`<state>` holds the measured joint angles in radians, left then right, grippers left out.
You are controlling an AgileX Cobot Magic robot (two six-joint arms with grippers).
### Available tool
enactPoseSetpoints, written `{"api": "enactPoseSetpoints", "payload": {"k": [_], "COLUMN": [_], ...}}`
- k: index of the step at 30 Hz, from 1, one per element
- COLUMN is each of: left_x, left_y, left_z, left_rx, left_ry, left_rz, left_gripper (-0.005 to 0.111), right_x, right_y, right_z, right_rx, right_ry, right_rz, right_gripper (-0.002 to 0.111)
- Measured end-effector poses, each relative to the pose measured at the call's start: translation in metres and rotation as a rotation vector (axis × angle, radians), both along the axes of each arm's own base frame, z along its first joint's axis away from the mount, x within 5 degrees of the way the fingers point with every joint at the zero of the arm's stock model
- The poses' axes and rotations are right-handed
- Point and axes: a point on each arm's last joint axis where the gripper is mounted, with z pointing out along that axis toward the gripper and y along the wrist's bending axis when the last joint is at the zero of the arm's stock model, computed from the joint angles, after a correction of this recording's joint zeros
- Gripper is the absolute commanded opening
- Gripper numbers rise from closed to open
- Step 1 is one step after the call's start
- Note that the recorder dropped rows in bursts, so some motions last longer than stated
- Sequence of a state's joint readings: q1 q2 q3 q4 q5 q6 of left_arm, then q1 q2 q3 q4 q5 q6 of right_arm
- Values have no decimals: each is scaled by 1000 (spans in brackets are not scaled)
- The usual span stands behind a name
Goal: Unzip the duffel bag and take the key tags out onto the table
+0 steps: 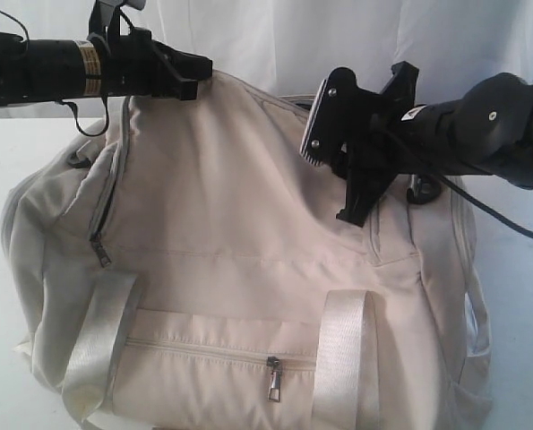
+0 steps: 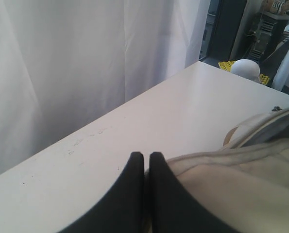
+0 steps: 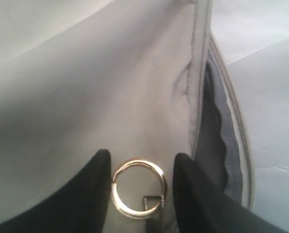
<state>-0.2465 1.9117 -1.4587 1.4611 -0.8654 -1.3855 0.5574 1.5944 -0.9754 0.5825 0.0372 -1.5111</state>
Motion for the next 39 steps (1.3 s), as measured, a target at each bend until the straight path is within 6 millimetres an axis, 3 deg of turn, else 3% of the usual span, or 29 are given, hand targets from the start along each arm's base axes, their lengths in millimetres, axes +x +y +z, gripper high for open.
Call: {"api": "enactPoseSetpoints", "payload": {"k": [11,20,30,39], "left_x": [0,0,2,2], "left_y": [0,0,2,2], "left_z": [0,0,-1,-1], "left_rx": [0,0,11,14], "left_ry": [0,0,2,3], "left_rz": [0,0,24,32], "left_gripper": [0,0,0,0], "right_x": [1,1,-20,-35], "right_y": [-1,-1,-11,-9], "right_z": [2,5,48,42], "right_rx": [35,62,162,131], "right_ry": [-1,1,-49,117], "right_rz": [-34,-50,-47,24], "right_gripper": [0,0,0,0]}}
